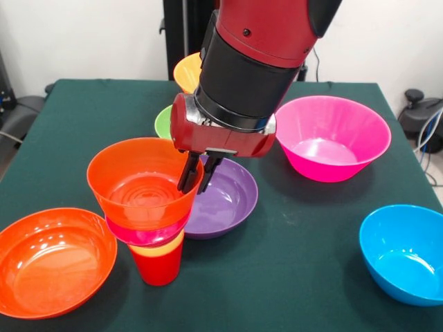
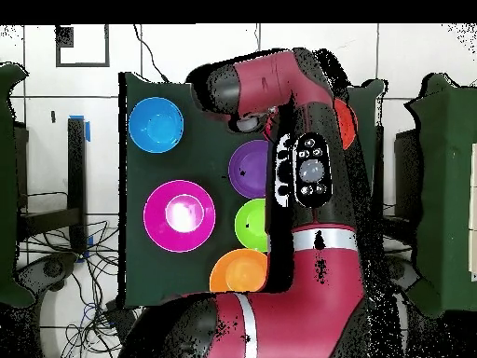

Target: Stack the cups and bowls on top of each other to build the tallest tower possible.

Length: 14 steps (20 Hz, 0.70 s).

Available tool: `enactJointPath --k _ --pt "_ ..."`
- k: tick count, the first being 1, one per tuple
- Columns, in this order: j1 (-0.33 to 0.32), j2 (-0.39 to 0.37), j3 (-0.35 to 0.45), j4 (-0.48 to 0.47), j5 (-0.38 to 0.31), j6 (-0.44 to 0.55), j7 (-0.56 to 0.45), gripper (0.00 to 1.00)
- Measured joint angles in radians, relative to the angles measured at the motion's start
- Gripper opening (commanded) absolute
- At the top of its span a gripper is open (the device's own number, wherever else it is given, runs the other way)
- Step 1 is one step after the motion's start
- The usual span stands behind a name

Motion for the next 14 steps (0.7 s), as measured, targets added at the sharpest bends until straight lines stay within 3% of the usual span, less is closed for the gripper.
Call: enactJointPath --k 14 --pt "-0.002 0.006 -0.015 0.0 -0.002 0.0 0.0 0.0"
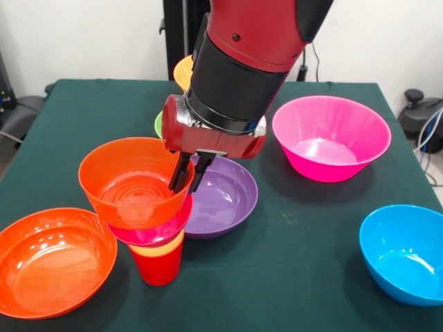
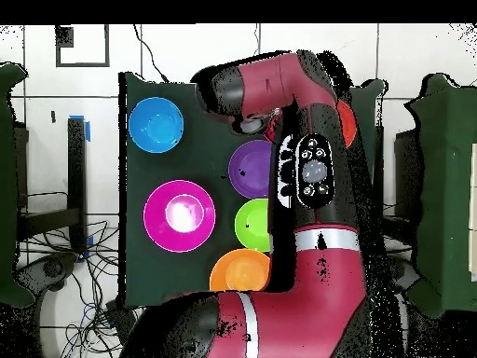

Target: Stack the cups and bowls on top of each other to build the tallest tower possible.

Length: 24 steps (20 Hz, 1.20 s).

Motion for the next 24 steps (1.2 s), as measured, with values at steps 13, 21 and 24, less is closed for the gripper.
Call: enactJointPath --k 13,21,24 --pt "0.0 0.0 -0.025 0.0 0.0 0.0 0.0 0.0" --pt "0.0 0.0 -0.04 0.0 0.0 0.0 0.0 0.0" --pt "0.0 0.0 -0.041 0.0 0.0 0.0 0.0 0.0"
